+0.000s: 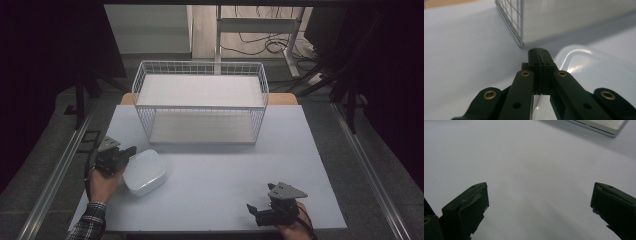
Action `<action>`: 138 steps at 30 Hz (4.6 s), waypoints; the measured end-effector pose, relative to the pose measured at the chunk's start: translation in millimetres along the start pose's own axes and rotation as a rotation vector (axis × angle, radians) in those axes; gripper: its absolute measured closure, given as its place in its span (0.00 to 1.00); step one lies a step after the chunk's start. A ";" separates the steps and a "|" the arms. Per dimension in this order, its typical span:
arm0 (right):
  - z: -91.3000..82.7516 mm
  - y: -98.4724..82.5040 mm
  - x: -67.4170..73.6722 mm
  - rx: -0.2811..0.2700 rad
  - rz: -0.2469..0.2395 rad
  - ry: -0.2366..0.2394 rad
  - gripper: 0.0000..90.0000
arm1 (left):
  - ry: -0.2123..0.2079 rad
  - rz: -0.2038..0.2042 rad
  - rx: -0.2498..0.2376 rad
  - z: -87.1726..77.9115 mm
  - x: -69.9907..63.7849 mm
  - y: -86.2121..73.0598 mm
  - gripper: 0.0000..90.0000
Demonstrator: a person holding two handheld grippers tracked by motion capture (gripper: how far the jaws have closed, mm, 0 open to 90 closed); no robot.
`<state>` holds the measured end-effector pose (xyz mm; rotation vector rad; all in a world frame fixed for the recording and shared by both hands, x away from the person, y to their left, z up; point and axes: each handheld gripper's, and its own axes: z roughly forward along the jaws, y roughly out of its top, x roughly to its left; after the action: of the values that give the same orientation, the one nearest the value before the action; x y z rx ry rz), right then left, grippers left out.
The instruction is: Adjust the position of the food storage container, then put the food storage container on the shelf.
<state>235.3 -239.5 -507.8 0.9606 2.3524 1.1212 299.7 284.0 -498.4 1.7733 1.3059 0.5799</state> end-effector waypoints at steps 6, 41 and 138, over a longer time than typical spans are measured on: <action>1.3 0.2 -0.1 -0.002 0.014 0.010 0.02 | 0.065 -0.038 0.014 -42.1 3.4 -34.8 1.00; 57.5 65.5 5.6 0.058 -0.055 0.161 0.91 | -0.105 0.003 0.115 15.6 -46.0 -29.2 1.00; 75.3 93.6 4.6 0.025 0.121 0.245 0.18 | -0.405 0.202 0.110 58.2 -147.4 9.5 0.11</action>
<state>314.7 -153.3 -481.1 1.0383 2.5334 1.3267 297.5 125.5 -506.0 2.0010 0.9009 0.2394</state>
